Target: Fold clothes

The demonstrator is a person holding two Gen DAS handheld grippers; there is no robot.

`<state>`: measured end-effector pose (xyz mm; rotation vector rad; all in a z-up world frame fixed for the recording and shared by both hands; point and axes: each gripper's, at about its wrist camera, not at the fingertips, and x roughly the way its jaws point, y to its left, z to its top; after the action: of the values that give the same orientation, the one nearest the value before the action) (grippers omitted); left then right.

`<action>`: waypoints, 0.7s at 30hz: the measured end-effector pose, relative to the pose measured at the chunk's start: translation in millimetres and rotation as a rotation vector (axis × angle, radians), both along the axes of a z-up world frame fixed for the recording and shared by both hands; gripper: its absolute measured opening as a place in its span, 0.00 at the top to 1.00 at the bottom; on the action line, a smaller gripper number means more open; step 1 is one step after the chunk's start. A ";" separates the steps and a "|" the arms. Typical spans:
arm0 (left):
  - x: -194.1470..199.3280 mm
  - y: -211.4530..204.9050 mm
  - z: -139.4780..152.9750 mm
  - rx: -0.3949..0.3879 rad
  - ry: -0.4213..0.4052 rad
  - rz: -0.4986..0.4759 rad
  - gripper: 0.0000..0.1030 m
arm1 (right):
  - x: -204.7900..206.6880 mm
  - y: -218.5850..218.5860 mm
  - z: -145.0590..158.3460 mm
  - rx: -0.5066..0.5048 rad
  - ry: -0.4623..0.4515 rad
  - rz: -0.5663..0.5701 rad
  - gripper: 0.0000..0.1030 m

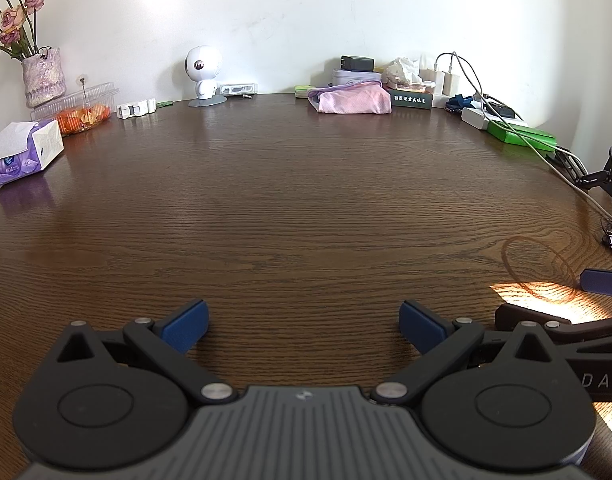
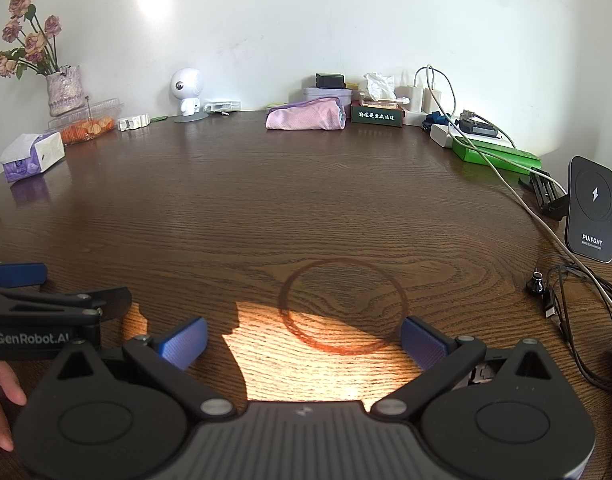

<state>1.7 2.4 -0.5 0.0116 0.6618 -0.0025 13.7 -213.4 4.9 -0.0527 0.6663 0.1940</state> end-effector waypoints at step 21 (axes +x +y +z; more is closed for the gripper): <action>1.5 -1.9 -0.3 0.001 0.003 0.001 0.01 | 0.7 -0.9 -0.4 0.000 0.000 0.000 0.00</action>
<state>3.2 0.5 -0.8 0.0118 0.6645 -0.0017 14.3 -214.3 4.5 -0.0528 0.6661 0.1945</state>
